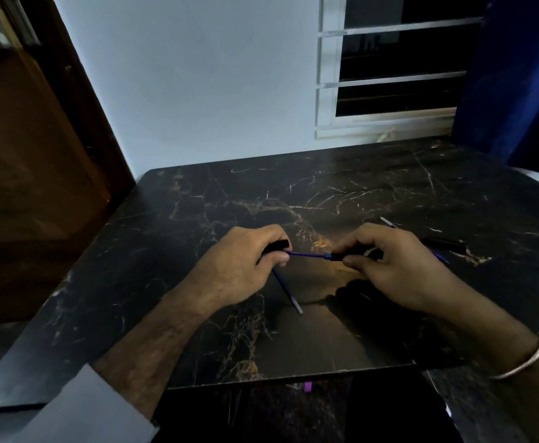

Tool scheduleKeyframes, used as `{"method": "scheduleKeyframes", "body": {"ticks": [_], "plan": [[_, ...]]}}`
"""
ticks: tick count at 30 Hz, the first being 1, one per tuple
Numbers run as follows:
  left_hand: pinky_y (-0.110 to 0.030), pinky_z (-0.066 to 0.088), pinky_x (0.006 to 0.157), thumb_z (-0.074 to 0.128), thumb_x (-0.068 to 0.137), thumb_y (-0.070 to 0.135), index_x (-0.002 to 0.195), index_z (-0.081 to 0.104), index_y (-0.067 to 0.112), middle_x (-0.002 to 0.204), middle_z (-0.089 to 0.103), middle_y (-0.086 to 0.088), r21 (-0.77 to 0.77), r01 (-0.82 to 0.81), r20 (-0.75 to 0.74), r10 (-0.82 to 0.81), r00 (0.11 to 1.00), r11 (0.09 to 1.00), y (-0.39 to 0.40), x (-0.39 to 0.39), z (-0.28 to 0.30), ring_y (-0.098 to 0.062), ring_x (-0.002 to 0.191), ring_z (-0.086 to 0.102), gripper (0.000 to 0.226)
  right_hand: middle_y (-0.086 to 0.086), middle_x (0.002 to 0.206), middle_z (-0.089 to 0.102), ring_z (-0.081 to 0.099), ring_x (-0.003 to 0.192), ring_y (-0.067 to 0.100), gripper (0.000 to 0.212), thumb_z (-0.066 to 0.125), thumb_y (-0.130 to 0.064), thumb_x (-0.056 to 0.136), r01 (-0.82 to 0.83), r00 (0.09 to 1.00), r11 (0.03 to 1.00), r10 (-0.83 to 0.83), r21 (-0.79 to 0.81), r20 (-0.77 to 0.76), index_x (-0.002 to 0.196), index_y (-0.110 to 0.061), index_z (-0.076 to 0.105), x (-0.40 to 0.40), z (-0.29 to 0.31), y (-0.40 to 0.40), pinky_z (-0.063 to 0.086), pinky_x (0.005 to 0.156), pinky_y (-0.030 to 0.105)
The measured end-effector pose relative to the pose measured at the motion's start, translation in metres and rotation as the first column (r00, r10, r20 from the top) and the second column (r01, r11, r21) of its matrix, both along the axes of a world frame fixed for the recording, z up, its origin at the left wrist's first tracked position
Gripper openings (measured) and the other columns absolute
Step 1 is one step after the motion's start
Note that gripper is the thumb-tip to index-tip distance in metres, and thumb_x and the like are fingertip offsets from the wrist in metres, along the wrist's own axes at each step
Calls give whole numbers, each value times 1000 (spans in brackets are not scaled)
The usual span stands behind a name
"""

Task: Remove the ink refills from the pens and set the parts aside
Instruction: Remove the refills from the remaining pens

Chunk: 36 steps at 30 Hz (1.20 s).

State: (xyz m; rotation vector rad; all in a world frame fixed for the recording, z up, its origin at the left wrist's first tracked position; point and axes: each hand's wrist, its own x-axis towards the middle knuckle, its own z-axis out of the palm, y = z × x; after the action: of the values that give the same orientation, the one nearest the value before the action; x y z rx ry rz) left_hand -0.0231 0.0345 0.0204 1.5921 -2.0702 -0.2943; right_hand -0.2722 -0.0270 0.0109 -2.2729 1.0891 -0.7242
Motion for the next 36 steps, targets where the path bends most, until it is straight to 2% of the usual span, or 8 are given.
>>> {"method": "scheduleKeyframes", "body": {"ticks": [5,9,15,20,23,29,32,36], "plan": [[-13,38,59,60,98,25,92,63,32,79,70,16,22,-94,-17,94,995,995,6,20,-2,6,74,61,10,-15,106,62,57,95,2,25,66,-16,90,210,960,977,-212,-30,-185,104,-37,68,-24,6,-14,48,89,29],[-30,52,71,64,95,28,94,67,33,88,67,14,30,-107,17,107,994,994,3,17,-4,-1,81,62,6,-8,113,59,51,101,7,24,66,-23,90,283,885,959,-257,10,-387,113,-30,66,-25,7,-15,44,93,30],[-41,54,84,68,92,31,100,72,32,103,53,12,52,-7,67,3,998,999,-13,-12,-8,-8,94,56,10,-9,100,53,50,85,5,20,68,-18,88,475,844,880,-464,-29,-268,104,-28,64,-41,22,-26,40,73,27],[-41,52,89,65,93,40,118,67,35,107,48,12,142,7,135,-26,990,990,-24,-28,-14,-10,99,55,26,-3,99,60,55,82,10,16,66,-14,88,515,777,856,-445,42,-444,92,-29,62,-36,16,-46,43,62,27],[-35,51,91,60,95,44,132,59,32,108,46,14,167,8,120,-29,992,986,-20,-28,-19,-7,100,54,39,-1,96,60,59,83,14,16,67,-12,86,534,768,844,-456,57,-450,90,-27,61,-31,15,-53,54,71,35],[-11,40,80,52,102,28,134,60,28,104,56,18,61,5,-15,-4,1000,998,-6,-21,-15,1,97,55,33,-21,89,59,62,80,-2,33,68,-21,85,281,946,959,-283,-31,-156,111,-40,62,-33,26,-19,41,60,14],[-12,41,86,54,101,24,132,63,28,114,67,10,26,-20,-67,22,998,999,-3,-14,-8,-3,106,56,32,-22,94,65,61,91,-7,26,63,-33,80,57,998,992,-61,-110,-28,103,-45,68,-25,33,15,47,66,16],[-22,44,91,56,100,23,126,66,33,114,69,12,-22,-36,-134,32,990,999,1,-13,-4,-6,109,57,29,-19,94,62,62,86,-1,22,68,-25,84,-7,999,974,-2,-225,-42,103,-35,74,-13,24,27,49,67,17]]}}
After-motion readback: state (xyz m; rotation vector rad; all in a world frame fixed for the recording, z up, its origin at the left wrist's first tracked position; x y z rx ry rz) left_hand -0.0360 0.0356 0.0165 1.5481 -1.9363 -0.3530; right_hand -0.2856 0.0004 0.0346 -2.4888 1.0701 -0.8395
